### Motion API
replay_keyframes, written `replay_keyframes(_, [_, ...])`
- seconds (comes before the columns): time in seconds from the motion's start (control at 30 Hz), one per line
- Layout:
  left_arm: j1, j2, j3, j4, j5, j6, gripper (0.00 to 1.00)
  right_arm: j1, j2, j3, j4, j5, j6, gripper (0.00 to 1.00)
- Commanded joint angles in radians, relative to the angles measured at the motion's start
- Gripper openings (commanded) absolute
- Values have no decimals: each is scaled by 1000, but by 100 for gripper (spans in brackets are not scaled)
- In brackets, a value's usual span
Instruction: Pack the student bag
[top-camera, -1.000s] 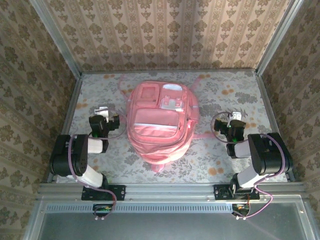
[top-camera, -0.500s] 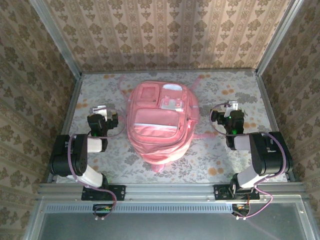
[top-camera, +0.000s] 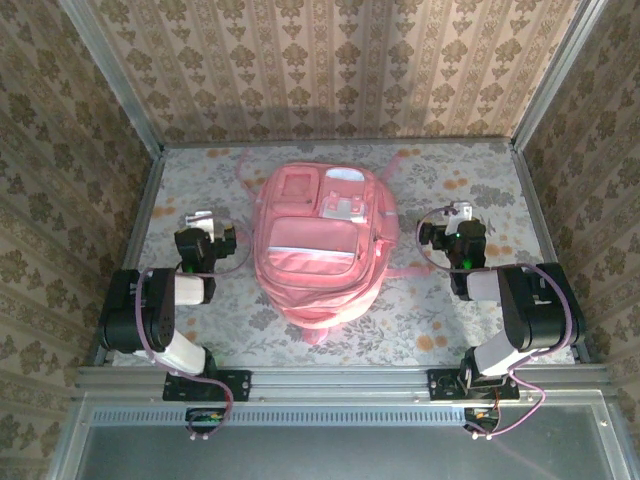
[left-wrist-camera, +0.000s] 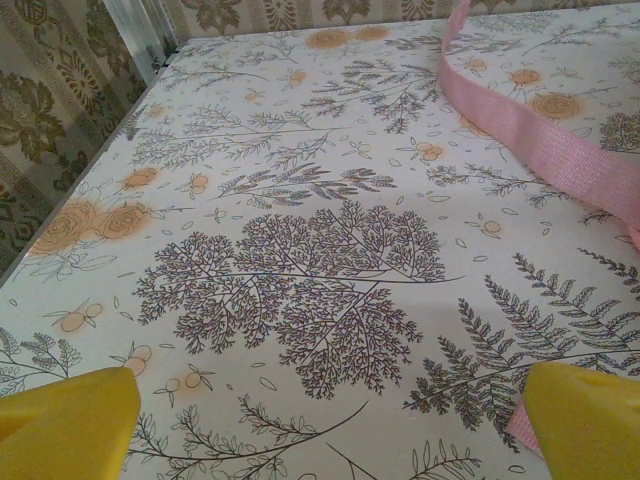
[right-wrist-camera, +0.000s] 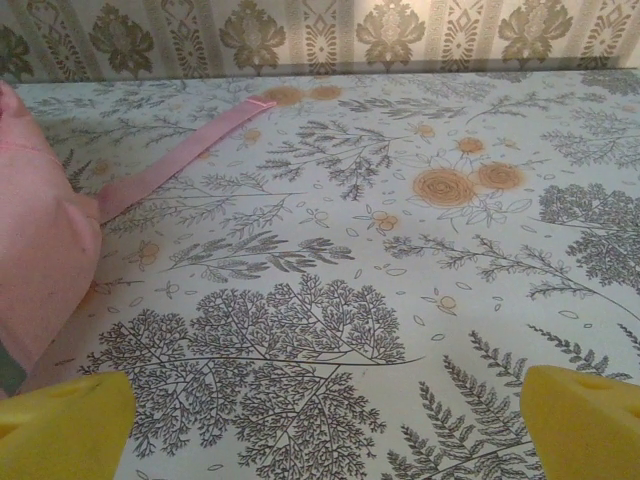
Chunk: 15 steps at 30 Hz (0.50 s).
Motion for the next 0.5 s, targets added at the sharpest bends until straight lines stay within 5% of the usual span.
replay_keyframes(0.0, [1,-8,15,17,-5,9,100,5,-9,-1,-6,11,-15,100])
replay_keyframes(0.47, [1,-8,15,17,-4,11,100,6,-9,-1,-8,14,-13,100])
